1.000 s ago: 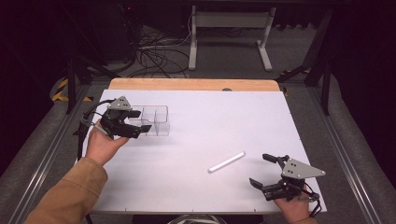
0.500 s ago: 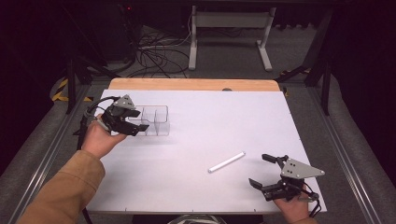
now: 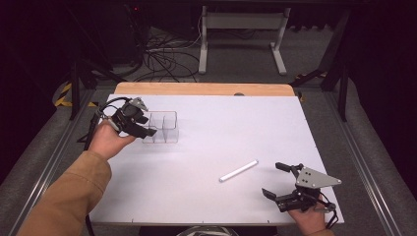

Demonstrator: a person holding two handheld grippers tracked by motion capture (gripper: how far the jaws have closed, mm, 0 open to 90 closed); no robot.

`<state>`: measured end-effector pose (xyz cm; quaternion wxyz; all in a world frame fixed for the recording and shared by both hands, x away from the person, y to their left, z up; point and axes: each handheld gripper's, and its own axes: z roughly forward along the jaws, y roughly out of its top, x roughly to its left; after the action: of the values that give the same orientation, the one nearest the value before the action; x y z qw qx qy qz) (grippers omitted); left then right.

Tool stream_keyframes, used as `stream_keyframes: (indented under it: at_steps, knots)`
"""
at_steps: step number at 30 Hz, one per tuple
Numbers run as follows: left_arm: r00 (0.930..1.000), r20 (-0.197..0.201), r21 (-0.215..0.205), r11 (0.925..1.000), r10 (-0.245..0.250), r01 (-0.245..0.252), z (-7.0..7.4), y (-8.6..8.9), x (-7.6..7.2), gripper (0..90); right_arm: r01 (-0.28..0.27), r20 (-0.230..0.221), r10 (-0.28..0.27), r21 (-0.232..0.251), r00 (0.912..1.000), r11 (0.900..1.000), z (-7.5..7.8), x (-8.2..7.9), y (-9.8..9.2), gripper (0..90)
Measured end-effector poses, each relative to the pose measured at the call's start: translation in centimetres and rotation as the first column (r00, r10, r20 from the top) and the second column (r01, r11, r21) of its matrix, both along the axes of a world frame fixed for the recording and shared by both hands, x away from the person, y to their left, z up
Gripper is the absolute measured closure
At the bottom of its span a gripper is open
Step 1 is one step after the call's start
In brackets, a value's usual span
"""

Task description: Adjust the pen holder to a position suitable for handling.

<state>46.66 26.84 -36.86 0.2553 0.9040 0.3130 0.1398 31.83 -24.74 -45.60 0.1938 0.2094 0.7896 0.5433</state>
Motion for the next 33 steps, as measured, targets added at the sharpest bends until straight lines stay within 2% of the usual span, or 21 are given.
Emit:
stream_keyframes:
  at_steps: [2,9,10,19,24,26,29,33]
  knots:
    - [0.9998,-0.016,0.008,0.9999,0.009,-0.008,-0.3,0.2,0.4,40.9,-0.002,0.0,0.002,0.0,1.0,1.0,0.0,0.0,0.0,5.6]
    - [0.9995,-0.028,0.029,0.9995,0.017,-0.016,-0.8,0.2,0.7,43.2,-0.004,-0.003,0.004,0.0,1.0,1.0,0.0,0.0,0.0,5.6]
    - [0.9993,-0.034,0.044,0.9989,0.018,-0.017,-1.0,0.1,0.9,43.5,-0.004,-0.003,0.004,0.001,1.0,1.0,-0.1,0.1,0.0,5.6]
    - [0.9972,-0.069,0.079,0.9966,0.029,-0.024,-2.0,-0.3,1.6,47.3,-0.006,-0.007,0.006,0.003,1.0,1.0,-0.1,0.1,0.0,5.6]
    - [0.9968,-0.076,0.079,0.9967,0.025,-0.019,-2.2,-0.5,1.7,50.6,-0.008,-0.005,0.008,0.004,1.0,1.0,-0.1,0.1,0.0,5.6]
    - [0.9945,-0.101,0.104,0.9944,0.028,-0.018,-2.7,-0.9,1.9,51.8,-0.008,-0.006,0.008,0.003,0.9999,1.0,-0.1,0.1,0.0,5.6]
    - [0.9947,-0.099,0.153,0.9882,0.027,-0.012,-3.2,-1.4,2.1,53.4,-0.01,-0.007,0.01,0.004,0.9999,1.0,-0.1,0.1,0.0,5.6]
    - [0.9943,-0.099,0.162,0.9865,0.038,-0.022,-3.4,-1.6,2.1,52.5,-0.01,-0.006,0.01,0.002,0.9999,1.0,-0.1,0.1,0.0,5.6]
